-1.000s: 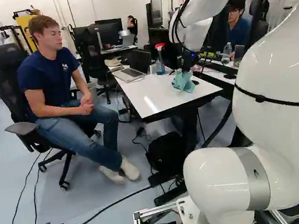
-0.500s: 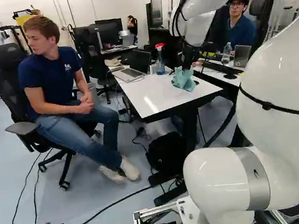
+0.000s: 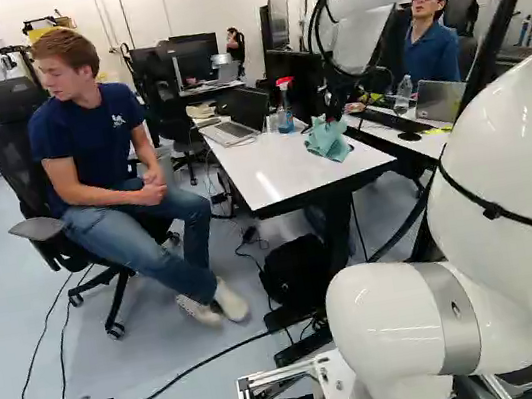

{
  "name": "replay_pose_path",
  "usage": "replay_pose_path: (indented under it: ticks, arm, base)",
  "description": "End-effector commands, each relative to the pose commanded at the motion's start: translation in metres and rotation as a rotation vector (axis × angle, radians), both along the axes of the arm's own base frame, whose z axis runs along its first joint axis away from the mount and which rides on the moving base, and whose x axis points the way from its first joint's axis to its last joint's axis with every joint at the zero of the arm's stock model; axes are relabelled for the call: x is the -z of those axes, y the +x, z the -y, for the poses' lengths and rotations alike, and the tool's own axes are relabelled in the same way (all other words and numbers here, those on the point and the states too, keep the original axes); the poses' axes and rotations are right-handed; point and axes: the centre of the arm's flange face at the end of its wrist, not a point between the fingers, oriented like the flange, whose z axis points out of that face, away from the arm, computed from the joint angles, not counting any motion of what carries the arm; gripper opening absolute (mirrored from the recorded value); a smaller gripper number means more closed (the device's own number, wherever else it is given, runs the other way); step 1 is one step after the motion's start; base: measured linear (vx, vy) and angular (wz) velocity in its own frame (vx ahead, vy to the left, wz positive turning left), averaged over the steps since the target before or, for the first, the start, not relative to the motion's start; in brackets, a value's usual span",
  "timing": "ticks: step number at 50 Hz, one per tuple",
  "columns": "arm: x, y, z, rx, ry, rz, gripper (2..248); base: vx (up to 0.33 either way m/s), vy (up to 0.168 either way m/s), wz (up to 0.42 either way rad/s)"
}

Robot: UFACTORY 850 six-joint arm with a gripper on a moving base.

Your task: Clean the table with the green towel

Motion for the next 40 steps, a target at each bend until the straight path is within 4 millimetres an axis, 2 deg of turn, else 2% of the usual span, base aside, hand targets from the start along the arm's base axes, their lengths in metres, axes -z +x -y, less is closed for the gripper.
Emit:
replay_pose_path:
  ticks: [11,40]
  arm:
    - [-0.0079,-0.0059,-0.0025,0.003,0.016,-0.008,25]
    - [-0.0082,-0.0061,-0.0026,0.004,0.016,-0.009,25]
  base:
    - [0.000,0.000,0.000]
    - [0.000,0.000,0.000]
